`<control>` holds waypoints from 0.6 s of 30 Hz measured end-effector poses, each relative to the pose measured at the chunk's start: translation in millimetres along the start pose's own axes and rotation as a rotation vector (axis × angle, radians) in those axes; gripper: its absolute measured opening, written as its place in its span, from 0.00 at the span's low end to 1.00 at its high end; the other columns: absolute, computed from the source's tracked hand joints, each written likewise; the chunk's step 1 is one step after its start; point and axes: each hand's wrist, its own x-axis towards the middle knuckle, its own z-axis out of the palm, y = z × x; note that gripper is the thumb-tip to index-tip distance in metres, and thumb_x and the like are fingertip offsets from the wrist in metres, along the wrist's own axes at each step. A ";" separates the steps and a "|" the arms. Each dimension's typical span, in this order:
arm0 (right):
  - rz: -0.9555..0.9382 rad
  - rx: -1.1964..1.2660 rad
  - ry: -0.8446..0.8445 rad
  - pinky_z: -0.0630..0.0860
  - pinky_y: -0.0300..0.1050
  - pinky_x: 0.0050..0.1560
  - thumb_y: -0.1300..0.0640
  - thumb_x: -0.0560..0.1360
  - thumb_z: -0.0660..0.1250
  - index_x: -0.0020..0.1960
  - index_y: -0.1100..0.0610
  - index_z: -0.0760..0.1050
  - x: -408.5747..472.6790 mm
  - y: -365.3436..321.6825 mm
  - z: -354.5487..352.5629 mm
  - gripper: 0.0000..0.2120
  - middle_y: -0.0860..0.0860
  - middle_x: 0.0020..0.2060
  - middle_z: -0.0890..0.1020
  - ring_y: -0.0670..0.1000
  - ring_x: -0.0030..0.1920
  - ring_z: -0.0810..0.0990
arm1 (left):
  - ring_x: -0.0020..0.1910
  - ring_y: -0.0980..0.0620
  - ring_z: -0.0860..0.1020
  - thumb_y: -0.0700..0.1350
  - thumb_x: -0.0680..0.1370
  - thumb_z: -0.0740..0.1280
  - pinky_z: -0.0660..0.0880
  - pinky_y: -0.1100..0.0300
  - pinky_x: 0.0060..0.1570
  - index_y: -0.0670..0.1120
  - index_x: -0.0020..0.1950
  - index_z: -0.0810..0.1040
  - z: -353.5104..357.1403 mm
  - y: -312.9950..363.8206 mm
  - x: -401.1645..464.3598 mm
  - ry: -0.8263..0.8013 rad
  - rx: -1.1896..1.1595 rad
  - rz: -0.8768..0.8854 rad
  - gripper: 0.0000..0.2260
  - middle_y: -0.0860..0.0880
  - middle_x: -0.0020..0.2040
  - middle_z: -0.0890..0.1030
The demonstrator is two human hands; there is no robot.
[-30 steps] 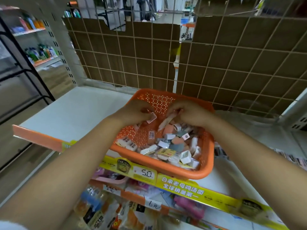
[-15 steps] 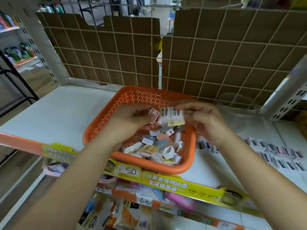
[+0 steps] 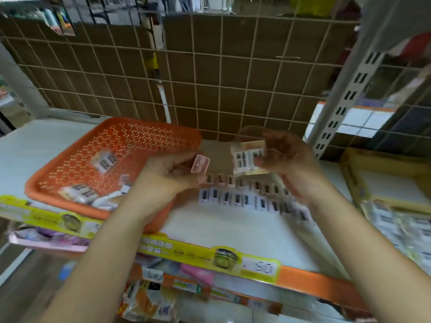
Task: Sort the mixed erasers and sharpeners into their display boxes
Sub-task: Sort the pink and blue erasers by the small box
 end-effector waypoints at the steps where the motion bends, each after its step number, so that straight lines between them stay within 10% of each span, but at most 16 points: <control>1: -0.001 0.008 0.035 0.80 0.49 0.47 0.66 0.56 0.74 0.51 0.60 0.75 -4.5 -1.2 -11.3 0.24 0.53 0.48 0.82 0.52 0.49 0.82 | 0.40 0.57 0.80 0.31 0.68 0.70 0.78 0.61 0.48 0.45 0.51 0.79 11.4 -0.9 -1.2 -0.003 0.016 0.013 0.16 0.54 0.38 0.84; 8: 0.084 0.019 0.186 0.78 0.44 0.50 0.70 0.64 0.69 0.46 0.55 0.79 -48.8 5.0 -83.4 0.15 0.49 0.44 0.84 0.51 0.49 0.81 | 0.38 0.53 0.76 0.45 0.63 0.77 0.72 0.61 0.41 0.58 0.38 0.82 95.8 -15.5 -9.0 -0.063 0.095 0.048 0.10 0.51 0.37 0.83; 18: 0.114 -0.038 0.491 0.79 0.42 0.44 0.65 0.62 0.71 0.41 0.52 0.82 -132.3 8.3 -146.3 0.11 0.47 0.37 0.84 0.48 0.40 0.81 | 0.40 0.67 0.73 0.42 0.67 0.74 0.67 0.77 0.42 0.46 0.55 0.80 183.2 -39.4 -32.6 -0.186 0.306 0.200 0.17 0.51 0.44 0.77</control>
